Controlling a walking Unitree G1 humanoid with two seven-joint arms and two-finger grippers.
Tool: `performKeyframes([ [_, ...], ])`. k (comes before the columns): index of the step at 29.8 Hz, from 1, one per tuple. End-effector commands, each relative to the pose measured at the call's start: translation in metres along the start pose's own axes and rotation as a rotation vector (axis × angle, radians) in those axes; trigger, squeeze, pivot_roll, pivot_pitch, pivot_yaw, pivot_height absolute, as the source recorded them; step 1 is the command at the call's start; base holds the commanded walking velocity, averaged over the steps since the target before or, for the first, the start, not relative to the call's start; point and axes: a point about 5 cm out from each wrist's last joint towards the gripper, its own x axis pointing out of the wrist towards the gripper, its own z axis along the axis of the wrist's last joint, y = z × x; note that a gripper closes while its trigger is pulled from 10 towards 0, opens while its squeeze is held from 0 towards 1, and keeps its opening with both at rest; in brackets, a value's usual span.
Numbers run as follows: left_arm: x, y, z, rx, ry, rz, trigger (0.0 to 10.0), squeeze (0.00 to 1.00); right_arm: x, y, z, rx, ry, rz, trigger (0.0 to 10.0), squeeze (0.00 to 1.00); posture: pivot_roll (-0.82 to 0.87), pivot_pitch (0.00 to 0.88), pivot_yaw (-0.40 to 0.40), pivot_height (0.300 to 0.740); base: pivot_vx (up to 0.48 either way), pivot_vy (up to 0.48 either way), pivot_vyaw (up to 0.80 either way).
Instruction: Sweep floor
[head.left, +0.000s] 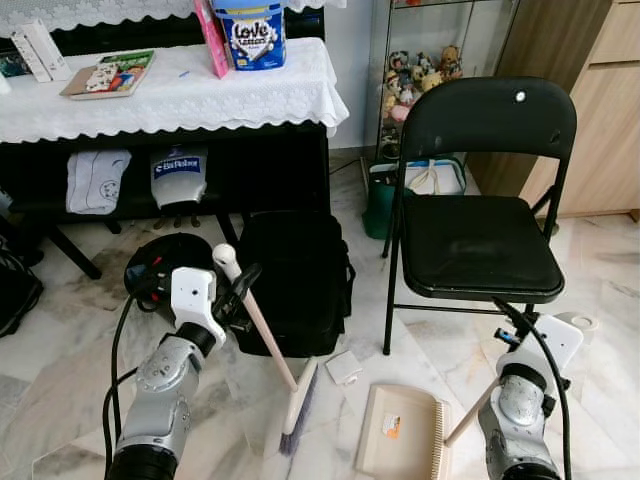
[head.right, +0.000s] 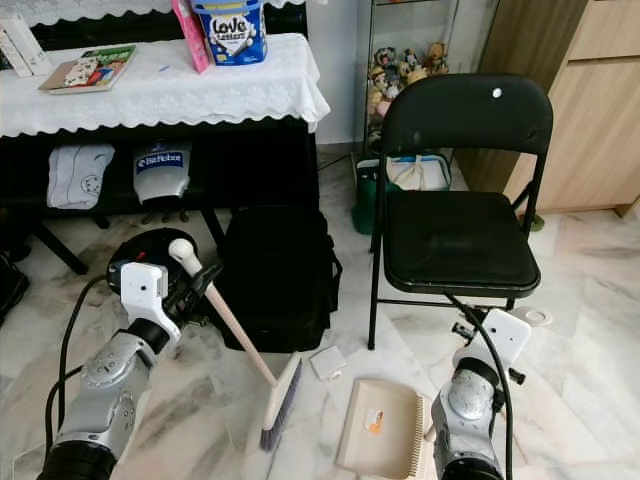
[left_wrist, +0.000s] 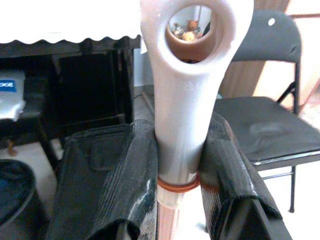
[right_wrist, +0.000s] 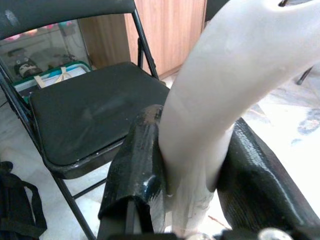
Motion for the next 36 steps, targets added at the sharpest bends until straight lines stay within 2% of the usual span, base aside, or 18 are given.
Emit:
performKeyframes([
  [1, 0.002, -0.004, 0.012, -0.013, -0.045, -0.043, 10.0, 0.00, -0.003, 0.003, -0.003, 0.011, 0.015, 0.001, 10.0, 0.00, -0.01, 0.097, 0.072, 0.740, 0.000, 0.000, 0.00],
  [6, 0.010, -0.017, 0.025, -0.077, -0.088, -0.080, 10.0, 0.00, -0.004, 0.005, -0.002, 0.015, 0.015, 0.007, 10.0, 0.00, -0.02, 0.086, 0.076, 0.740, 0.000, 0.000, 0.00],
  [9, 0.011, -0.018, 0.024, -0.094, -0.091, -0.064, 10.0, 0.00, -0.004, 0.005, -0.003, 0.015, 0.015, 0.008, 10.0, 0.00, -0.02, 0.085, 0.076, 0.740, 0.000, 0.000, 0.00],
  [12, 0.013, -0.012, 0.019, -0.101, -0.091, 0.018, 10.0, 0.00, -0.004, 0.004, -0.003, 0.016, 0.014, 0.004, 10.0, 0.00, -0.02, 0.088, 0.079, 0.740, 0.000, 0.000, 0.00],
  [16, 0.010, -0.009, 0.013, -0.096, -0.073, 0.064, 10.0, 0.00, -0.005, 0.004, -0.003, 0.023, 0.012, 0.004, 10.0, 0.00, -0.03, 0.091, 0.079, 0.740, 0.000, 0.000, 0.00],
  [21, 0.007, -0.006, 0.011, -0.096, -0.070, 0.089, 10.0, 0.00, -0.006, 0.005, -0.003, 0.045, 0.013, 0.017, 10.0, 0.00, -0.02, 0.098, 0.075, 0.740, 0.000, 0.000, -0.11],
  [27, 0.005, -0.002, 0.009, -0.072, -0.065, 0.102, 10.0, 0.00, -0.008, 0.009, -0.003, 0.030, 0.012, 0.045, 10.0, 0.00, -0.02, 0.101, 0.073, 0.740, 0.000, 0.000, -0.19],
  [36, 0.005, 0.001, 0.010, -0.067, -0.074, 0.117, 10.0, 0.00, -0.008, 0.013, -0.002, 0.042, 0.009, 0.069, 10.0, 0.00, -0.02, 0.089, 0.068, 0.740, 0.000, -0.436, 0.00],
])
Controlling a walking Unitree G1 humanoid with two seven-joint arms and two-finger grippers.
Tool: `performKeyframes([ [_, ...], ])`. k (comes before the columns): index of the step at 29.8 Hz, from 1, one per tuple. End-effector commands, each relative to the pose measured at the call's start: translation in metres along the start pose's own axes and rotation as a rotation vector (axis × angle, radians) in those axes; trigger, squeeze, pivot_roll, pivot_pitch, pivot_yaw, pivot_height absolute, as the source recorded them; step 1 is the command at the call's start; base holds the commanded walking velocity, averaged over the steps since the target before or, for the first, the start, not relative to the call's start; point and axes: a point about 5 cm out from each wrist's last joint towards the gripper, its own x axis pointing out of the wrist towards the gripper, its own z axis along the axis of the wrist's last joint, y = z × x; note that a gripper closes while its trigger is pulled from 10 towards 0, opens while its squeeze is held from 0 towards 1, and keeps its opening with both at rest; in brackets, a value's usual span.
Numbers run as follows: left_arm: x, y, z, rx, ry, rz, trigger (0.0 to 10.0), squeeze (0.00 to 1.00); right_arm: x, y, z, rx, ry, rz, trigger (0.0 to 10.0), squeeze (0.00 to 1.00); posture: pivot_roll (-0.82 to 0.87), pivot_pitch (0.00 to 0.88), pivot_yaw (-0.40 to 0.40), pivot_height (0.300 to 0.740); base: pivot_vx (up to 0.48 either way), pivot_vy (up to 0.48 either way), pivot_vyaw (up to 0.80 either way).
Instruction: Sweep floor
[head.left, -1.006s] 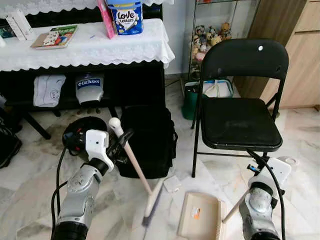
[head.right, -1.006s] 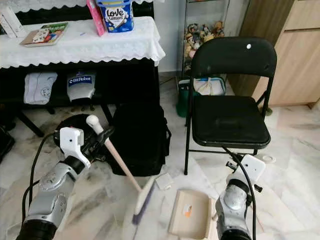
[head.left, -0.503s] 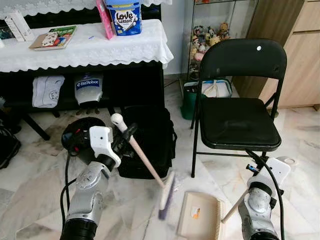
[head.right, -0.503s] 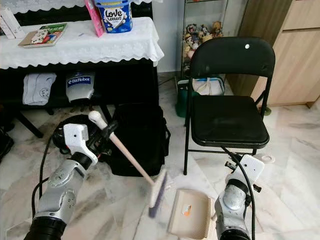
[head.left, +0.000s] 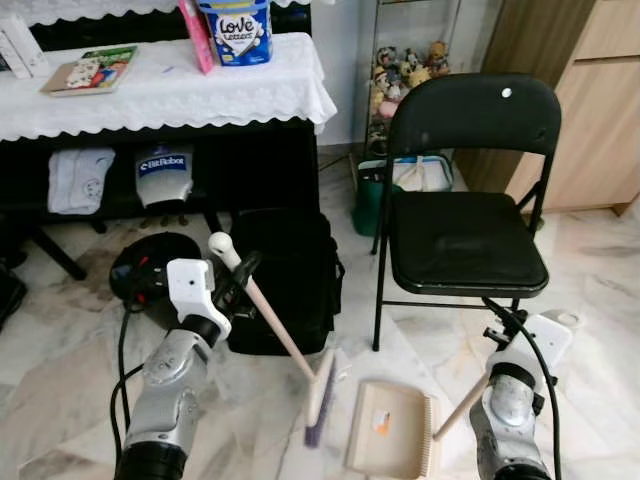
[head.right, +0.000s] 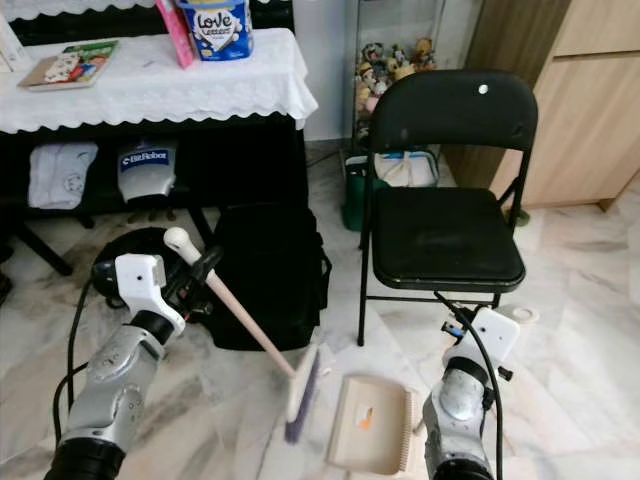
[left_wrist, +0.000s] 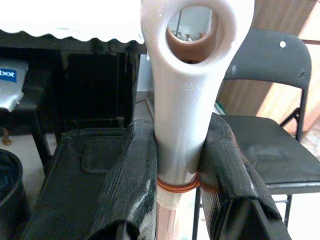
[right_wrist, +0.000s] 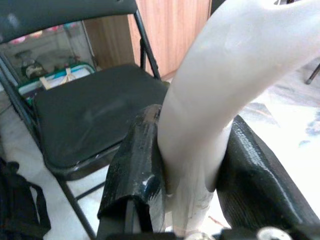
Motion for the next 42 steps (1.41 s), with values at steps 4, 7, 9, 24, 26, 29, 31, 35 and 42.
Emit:
performKeyframes([
  [4, 0.005, -0.002, 0.007, 0.015, -0.047, -0.005, 10.0, 0.00, 0.000, 0.000, -0.001, 0.011, 0.010, 0.009, 10.0, 0.00, -0.02, 0.080, 0.066, 0.740, 0.000, -0.262, 0.00],
  [7, 0.006, 0.001, 0.008, 0.015, -0.054, 0.016, 10.0, 0.00, 0.000, 0.000, -0.001, 0.011, 0.012, 0.014, 10.0, 0.00, -0.02, 0.077, 0.064, 0.740, 0.000, 0.000, 0.00],
  [9, 0.006, 0.002, 0.009, 0.012, -0.057, 0.023, 10.0, 0.00, 0.000, 0.000, -0.001, 0.011, 0.012, 0.015, 10.0, 0.00, -0.02, 0.076, 0.064, 0.740, 0.000, 0.000, 0.00],
  [24, 0.006, 0.015, 0.016, 0.033, -0.112, 0.137, 10.0, 0.00, 0.000, 0.001, -0.002, 0.013, 0.018, 0.028, 10.0, 0.00, -0.03, 0.078, 0.056, 0.740, 0.037, 0.000, 0.00],
  [26, 0.007, 0.014, 0.016, 0.033, -0.111, 0.133, 10.0, 0.00, 0.000, 0.002, -0.002, 0.012, 0.018, 0.030, 10.0, 0.00, -0.03, 0.078, 0.056, 0.740, 0.298, 0.000, 0.00],
  [29, 0.007, 0.014, 0.015, 0.032, -0.111, 0.134, 10.0, 0.00, 0.000, 0.002, -0.002, 0.013, 0.019, 0.032, 10.0, 0.00, -0.03, 0.078, 0.056, 0.740, 0.305, 0.000, 0.00],
  [31, 0.007, 0.013, 0.015, 0.030, -0.112, 0.132, 10.0, 0.00, 0.000, 0.002, -0.002, 0.014, 0.020, 0.033, 10.0, 0.00, -0.03, 0.077, 0.056, 0.740, 0.309, 0.000, 0.00],
  [35, 0.007, 0.013, 0.015, 0.030, -0.111, 0.130, 10.0, 0.00, 0.000, 0.003, -0.002, 0.016, 0.022, 0.036, 10.0, 0.00, -0.03, 0.077, 0.056, 0.740, 0.306, 0.000, 0.00],
  [42, 0.007, 0.013, 0.015, 0.025, -0.111, 0.119, 10.0, 0.00, -0.001, 0.004, -0.002, 0.029, 0.026, 0.034, 10.0, 0.00, -0.03, 0.076, 0.057, 0.740, 0.305, 0.000, 0.00],
])
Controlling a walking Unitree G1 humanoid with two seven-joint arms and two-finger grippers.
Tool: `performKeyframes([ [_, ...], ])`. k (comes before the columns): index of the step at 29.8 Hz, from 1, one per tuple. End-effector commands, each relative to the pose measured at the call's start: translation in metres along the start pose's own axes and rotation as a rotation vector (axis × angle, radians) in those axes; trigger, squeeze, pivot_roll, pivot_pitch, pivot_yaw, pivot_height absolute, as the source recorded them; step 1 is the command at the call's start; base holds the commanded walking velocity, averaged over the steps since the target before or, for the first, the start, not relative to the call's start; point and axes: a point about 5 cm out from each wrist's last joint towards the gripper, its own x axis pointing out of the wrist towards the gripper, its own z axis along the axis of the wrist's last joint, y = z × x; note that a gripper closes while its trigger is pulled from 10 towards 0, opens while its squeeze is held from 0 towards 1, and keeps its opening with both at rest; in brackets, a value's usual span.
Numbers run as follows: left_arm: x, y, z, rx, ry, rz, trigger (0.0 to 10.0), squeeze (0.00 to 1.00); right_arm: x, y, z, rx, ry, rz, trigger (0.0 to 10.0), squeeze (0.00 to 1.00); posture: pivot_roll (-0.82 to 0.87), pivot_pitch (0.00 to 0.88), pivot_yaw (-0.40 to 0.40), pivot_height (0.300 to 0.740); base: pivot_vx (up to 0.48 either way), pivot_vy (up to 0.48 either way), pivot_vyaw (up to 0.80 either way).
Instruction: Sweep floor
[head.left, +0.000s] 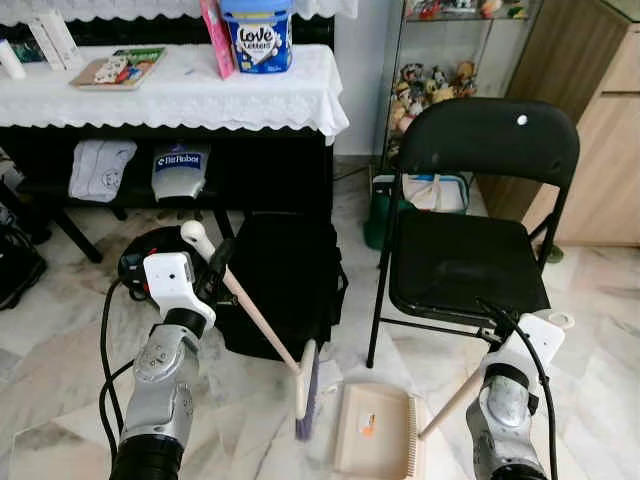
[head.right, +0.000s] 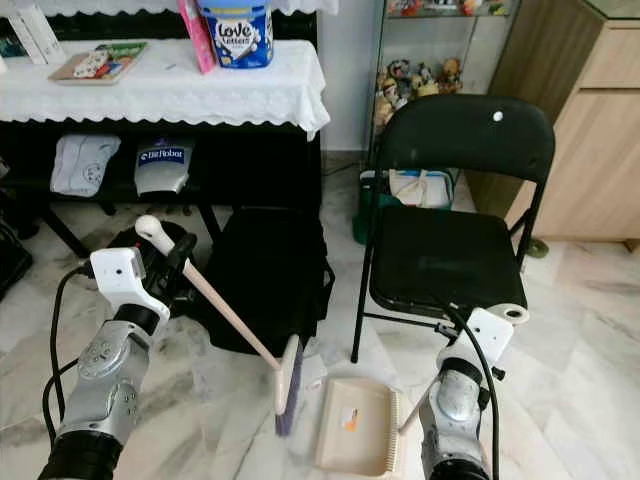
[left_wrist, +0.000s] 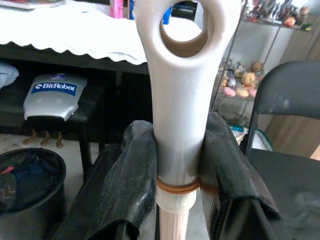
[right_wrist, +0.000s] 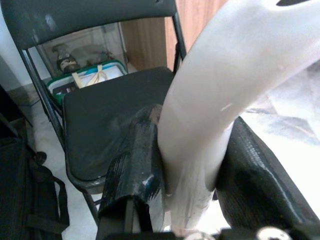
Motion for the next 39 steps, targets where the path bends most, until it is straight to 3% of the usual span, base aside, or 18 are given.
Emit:
performKeyframes([
  [1, 0.004, 0.001, 0.008, 0.004, -0.040, -0.003, 10.0, 0.00, 0.000, 0.000, 0.001, 0.012, -0.003, -0.004, 10.0, 0.00, -0.03, 0.076, 0.057, 0.740, 0.000, 0.000, 0.00],
  [16, 0.003, -0.001, 0.008, -0.013, -0.045, -0.025, 10.0, 0.00, -0.005, 0.004, -0.004, 0.007, 0.009, 0.014, 10.0, 0.00, -0.02, 0.079, 0.058, 0.740, 0.000, 0.000, 0.00],
  [25, 0.004, -0.020, -0.006, -0.011, -0.005, -0.100, 10.0, 0.00, -0.009, 0.003, -0.007, 0.000, 0.019, 0.012, 10.0, 0.00, -0.03, 0.083, 0.058, 0.740, 0.000, 0.000, 0.00],
  [29, 0.008, -0.022, -0.011, -0.025, 0.009, -0.089, 10.0, 0.00, -0.010, 0.002, -0.007, 0.001, 0.018, 0.013, 10.0, 0.00, -0.04, 0.092, 0.058, 0.740, 0.000, 0.000, 0.00],
  [34, 0.014, -0.026, -0.012, -0.032, 0.007, -0.089, 10.0, 0.00, -0.020, -0.020, -0.023, -0.013, 0.079, -0.113, 10.0, 0.00, -0.05, 0.099, 0.057, 0.740, 0.000, 0.000, 0.00],
  [39, 0.016, -0.027, -0.012, -0.036, 0.000, -0.077, 10.0, 0.00, -0.022, -0.038, -0.011, -0.029, -0.014, -0.194, 10.0, 0.00, -0.06, 0.108, 0.057, 0.740, 0.000, 0.000, 0.00],
])
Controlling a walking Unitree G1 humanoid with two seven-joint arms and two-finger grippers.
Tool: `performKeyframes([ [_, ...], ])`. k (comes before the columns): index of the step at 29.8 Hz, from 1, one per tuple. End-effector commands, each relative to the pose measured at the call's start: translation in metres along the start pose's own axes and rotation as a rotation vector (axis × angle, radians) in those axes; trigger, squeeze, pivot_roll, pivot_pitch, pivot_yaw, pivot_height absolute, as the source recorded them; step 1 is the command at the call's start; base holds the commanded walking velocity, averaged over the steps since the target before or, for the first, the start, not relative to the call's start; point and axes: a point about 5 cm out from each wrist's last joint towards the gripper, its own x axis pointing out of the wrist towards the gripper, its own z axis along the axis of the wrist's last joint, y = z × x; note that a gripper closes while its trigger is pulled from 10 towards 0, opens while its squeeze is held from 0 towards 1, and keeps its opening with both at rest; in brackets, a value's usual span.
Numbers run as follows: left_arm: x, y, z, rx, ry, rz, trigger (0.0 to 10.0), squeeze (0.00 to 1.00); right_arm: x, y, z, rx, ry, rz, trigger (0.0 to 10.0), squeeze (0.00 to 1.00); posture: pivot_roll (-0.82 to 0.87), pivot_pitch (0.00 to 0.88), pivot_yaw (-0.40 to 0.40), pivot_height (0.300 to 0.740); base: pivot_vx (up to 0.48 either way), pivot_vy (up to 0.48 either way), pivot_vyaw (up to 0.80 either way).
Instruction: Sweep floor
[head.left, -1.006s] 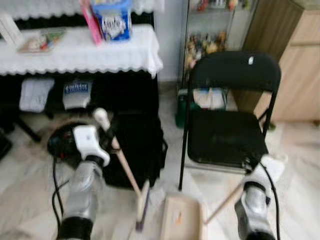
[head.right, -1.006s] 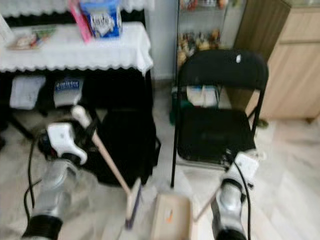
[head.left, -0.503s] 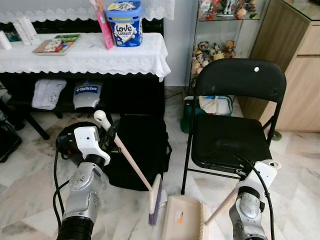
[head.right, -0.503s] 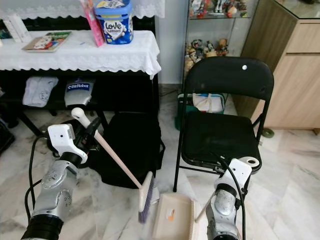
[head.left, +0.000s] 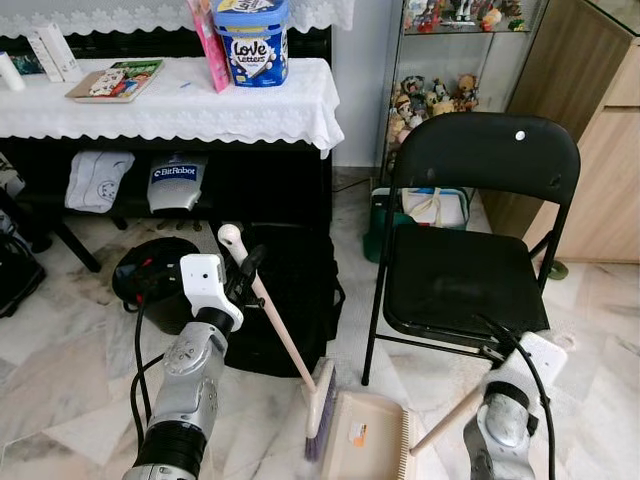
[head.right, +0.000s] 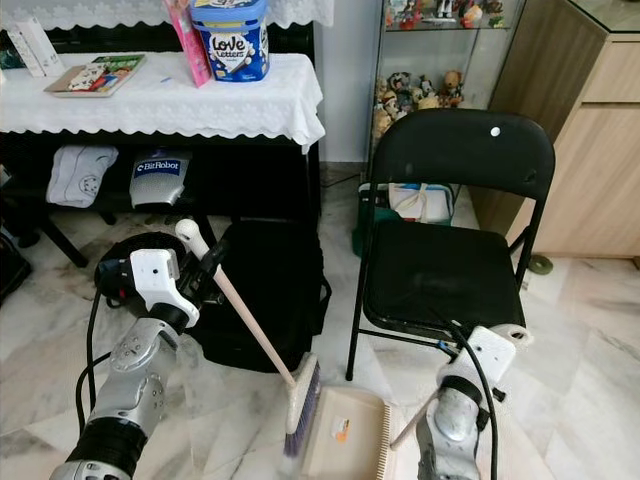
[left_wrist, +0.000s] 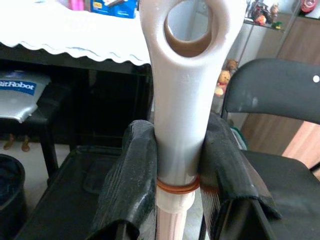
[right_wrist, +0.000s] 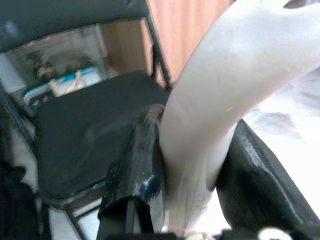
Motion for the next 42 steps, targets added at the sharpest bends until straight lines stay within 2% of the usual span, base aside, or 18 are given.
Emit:
performKeyframes([
  [1, 0.004, 0.002, 0.007, 0.010, -0.042, 0.016, 10.0, 0.00, 0.004, -0.012, 0.012, -0.026, -0.070, -0.047, 10.0, 0.00, -0.07, 0.111, 0.057, 0.740, 0.000, 0.000, 0.00],
  [6, 0.006, 0.002, 0.005, 0.008, -0.054, 0.046, 10.0, 0.00, 0.006, -0.003, 0.023, -0.030, -0.109, 0.011, 10.0, 0.00, -0.08, 0.117, 0.048, 0.740, 0.000, 0.000, 0.00],
  [15, 0.010, 0.004, -0.001, 0.057, -0.050, 0.076, 10.0, 0.00, 0.001, 0.000, 0.022, -0.038, -0.088, 0.023, 10.0, 0.00, -0.09, 0.133, 0.038, 0.740, 0.000, 0.000, 0.00],
  [19, 0.011, 0.003, -0.008, 0.085, -0.014, 0.075, 10.0, 0.00, 0.001, -0.001, 0.022, -0.041, -0.085, 0.028, 10.0, 0.00, -0.10, 0.142, 0.037, 0.740, 0.000, 0.000, 0.00],
  [24, 0.010, 0.000, -0.023, 0.100, 0.084, 0.024, 10.0, 0.00, 0.000, -0.002, 0.022, -0.044, -0.077, 0.031, 10.0, 0.00, -0.09, 0.148, 0.035, 0.740, 0.000, 0.000, 0.00],
  [32, 0.005, 0.002, -0.031, 0.122, 0.145, -0.019, 10.0, 0.00, 0.000, 0.000, 0.022, -0.041, -0.070, 0.042, 10.0, 0.00, -0.09, 0.152, 0.034, 0.740, 0.000, 0.000, 0.00],
  [37, 0.001, 0.011, -0.033, 0.164, 0.176, -0.054, 10.0, 0.00, 0.000, 0.001, 0.022, -0.040, -0.062, 0.044, 10.0, 0.00, -0.08, 0.153, 0.035, 0.740, 0.000, 0.000, 0.00],
  [38, -0.002, 0.016, -0.032, 0.204, 0.194, -0.079, 10.0, 0.00, 0.000, 0.002, 0.022, -0.038, -0.057, 0.047, 10.0, 0.00, -0.07, 0.152, 0.036, 0.740, 0.000, 0.000, 0.00],
  [42, -0.007, 0.026, -0.030, 0.271, 0.228, -0.121, 10.0, 0.00, 0.000, 0.004, 0.021, -0.035, -0.050, 0.052, 10.0, 0.00, -0.06, 0.152, 0.038, 0.740, 0.000, 0.000, 0.00],
])
